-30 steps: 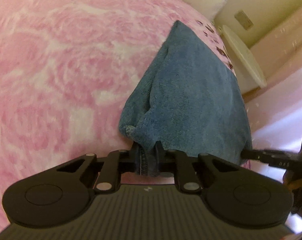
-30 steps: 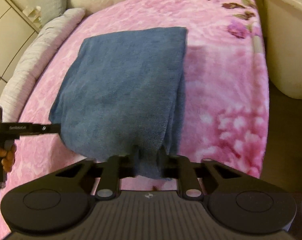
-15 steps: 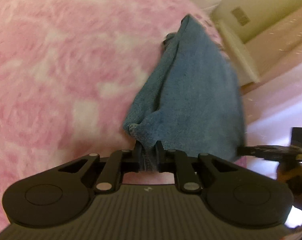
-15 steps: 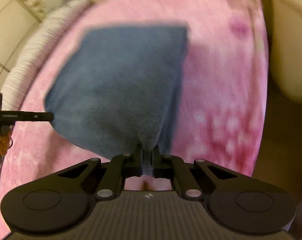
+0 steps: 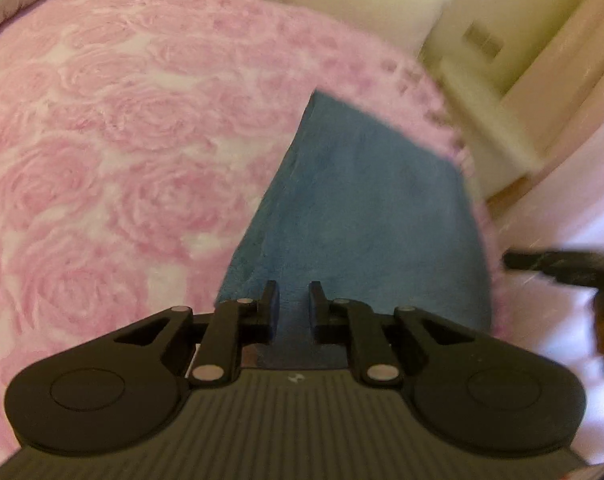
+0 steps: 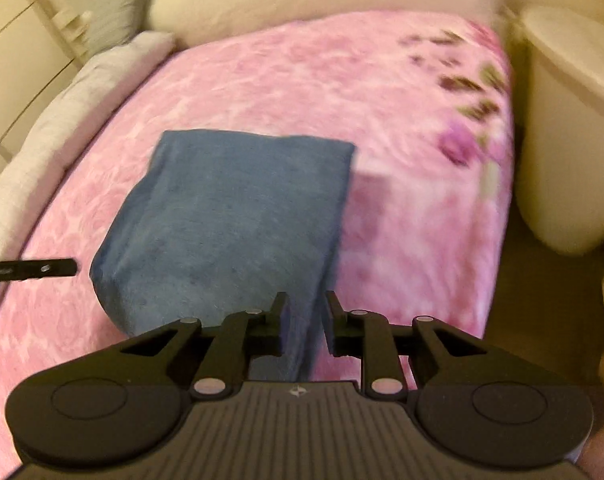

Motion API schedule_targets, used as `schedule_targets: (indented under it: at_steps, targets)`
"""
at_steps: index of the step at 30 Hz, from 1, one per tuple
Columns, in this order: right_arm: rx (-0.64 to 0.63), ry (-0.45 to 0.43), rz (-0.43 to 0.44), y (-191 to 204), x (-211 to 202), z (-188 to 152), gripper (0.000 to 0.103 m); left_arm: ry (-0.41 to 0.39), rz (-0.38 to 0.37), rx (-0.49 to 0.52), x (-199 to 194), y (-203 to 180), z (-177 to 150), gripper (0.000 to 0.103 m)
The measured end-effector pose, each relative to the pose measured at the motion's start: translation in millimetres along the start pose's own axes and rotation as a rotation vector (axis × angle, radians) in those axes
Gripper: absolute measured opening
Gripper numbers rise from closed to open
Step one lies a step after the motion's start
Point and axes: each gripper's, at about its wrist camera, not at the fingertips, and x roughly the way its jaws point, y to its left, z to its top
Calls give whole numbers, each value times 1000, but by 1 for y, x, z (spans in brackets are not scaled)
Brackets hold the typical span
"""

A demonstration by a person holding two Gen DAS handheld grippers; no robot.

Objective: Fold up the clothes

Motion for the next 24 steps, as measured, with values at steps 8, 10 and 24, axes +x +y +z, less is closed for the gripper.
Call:
schedule_targets:
  at_steps: [8,10,24]
  targets:
    - [-106,42,-49,-8,15,41,30,-32,65,87,19,-38,43,10]
    - [-137,10,-22,-3,15,58,30,-49,75,110,21,-47,55,10]
    - [-247,133,22,-19,122,117,22,-3,90,39,117,-26,130,12]
